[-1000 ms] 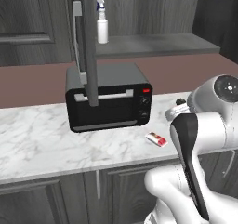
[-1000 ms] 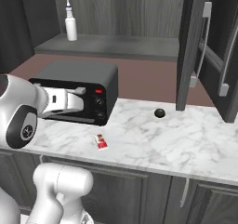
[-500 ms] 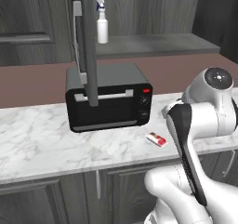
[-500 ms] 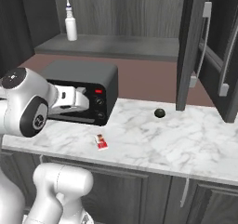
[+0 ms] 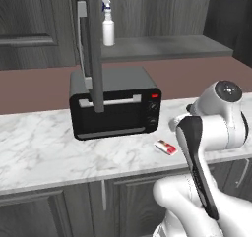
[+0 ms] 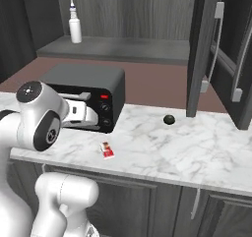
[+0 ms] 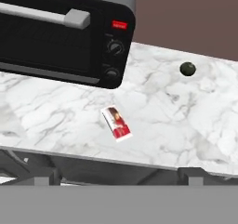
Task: Pick the cereal and bar from the counter and place them in the cabinets closest to them.
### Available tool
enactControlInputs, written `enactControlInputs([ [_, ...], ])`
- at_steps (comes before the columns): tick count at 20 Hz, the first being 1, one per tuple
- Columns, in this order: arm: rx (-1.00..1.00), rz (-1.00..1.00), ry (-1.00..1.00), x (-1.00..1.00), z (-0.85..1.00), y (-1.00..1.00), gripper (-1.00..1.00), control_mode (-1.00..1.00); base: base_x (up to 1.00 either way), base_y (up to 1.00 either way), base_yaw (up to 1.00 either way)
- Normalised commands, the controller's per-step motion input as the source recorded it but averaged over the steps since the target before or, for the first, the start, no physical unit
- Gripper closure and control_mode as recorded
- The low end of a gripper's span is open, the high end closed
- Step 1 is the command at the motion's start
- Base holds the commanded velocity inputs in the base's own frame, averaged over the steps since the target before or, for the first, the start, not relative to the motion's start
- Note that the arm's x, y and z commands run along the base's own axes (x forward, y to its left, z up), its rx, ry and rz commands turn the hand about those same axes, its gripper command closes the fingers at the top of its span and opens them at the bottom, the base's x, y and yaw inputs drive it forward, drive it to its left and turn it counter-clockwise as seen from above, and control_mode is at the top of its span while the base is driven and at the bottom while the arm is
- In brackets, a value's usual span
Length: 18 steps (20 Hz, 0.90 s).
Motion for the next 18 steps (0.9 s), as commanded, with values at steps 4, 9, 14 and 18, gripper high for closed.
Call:
enactControlInputs([
  [4,0.0,0.03,0.0,0.38,-0.36,0.01,-1.0,-1.0,0.0,0.0,0.0],
  [9,0.0,0.03,0.0,0.38,-0.38,0.0,-1.0,-1.0,0.0,0.0,0.0],
  [14,0.0,0.03,0.01,0.28,-0.44,-0.01,-1.0,-1.0,0.0,0.0,0.0],
  [18,-0.01,0.03,0.04,0.24,-0.47,0.0,-1.0,-1.0,0.0,0.0,0.0],
])
